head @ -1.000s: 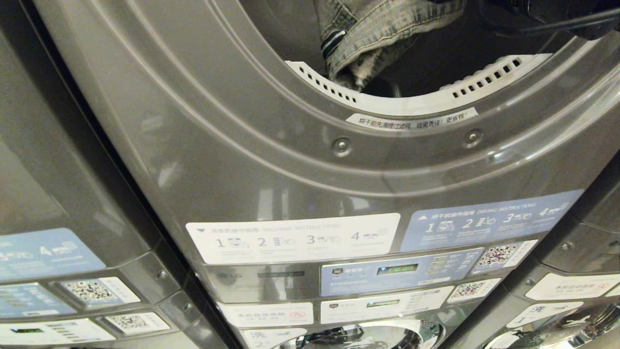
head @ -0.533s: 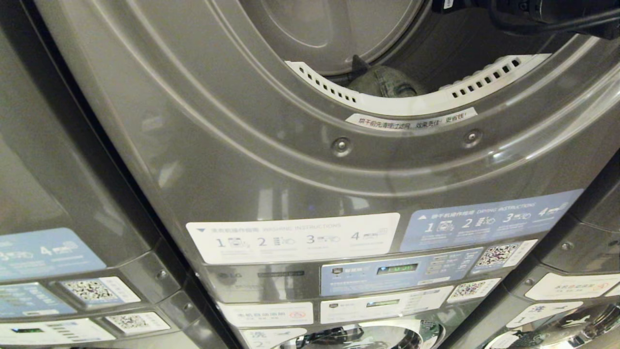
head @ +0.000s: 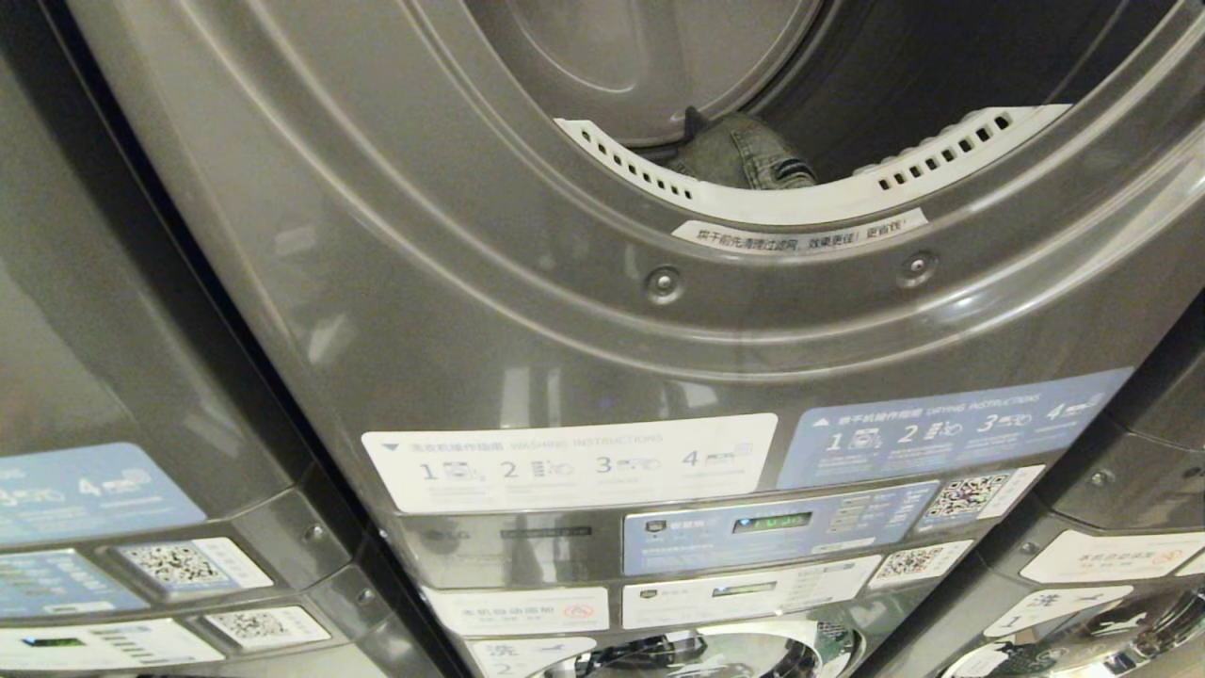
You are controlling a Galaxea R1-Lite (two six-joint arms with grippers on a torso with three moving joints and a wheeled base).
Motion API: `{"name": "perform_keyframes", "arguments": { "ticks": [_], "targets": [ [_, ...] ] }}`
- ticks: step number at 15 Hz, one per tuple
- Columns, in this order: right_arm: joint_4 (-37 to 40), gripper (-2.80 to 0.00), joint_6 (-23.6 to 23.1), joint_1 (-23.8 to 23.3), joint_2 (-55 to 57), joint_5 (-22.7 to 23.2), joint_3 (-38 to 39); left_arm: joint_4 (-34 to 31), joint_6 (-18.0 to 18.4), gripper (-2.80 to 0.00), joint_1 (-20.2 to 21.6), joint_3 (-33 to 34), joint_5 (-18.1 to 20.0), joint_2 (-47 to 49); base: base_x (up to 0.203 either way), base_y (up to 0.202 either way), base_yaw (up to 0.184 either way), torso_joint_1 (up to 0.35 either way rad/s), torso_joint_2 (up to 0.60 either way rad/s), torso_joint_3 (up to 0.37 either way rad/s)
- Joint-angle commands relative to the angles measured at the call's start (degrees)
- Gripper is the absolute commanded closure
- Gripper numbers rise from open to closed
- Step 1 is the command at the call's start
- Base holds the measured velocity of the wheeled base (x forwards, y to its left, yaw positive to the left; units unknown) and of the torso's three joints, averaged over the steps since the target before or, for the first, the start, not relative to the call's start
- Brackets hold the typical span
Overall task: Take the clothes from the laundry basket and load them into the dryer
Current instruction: Put the clothes in the dryer, then close the dryer
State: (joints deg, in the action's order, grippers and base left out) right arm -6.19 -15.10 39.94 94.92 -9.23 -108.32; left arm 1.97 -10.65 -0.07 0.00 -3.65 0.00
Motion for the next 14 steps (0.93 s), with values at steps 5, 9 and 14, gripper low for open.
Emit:
{"name": "perform_keyframes", "arguments": {
  "ticks": [5, 9, 14],
  "targets": [
    [-0.1, 0.00, -0.2, 5.8, -18.8, -0.3, 24.8, 0.0, -0.1, 0.00, 0.0, 1.8, 0.0, 0.0, 0.000, 0.000, 0.000, 0.000, 0.00, 0.000],
    [0.3, 0.00, -0.6, 6.3, -36.3, -0.5, 47.0, 0.1, 0.1, 0.00, 0.0, 1.8, 0.0, 0.1, 0.000, 0.000, 0.000, 0.000, 0.00, 0.000],
    [3.9, 0.00, -0.5, 6.3, -52.8, -0.8, 72.3, 0.1, 0.1, 0.00, 0.0, 1.8, 0.0, 0.0, 0.000, 0.000, 0.000, 0.000, 0.00, 0.000]
  ]
}}
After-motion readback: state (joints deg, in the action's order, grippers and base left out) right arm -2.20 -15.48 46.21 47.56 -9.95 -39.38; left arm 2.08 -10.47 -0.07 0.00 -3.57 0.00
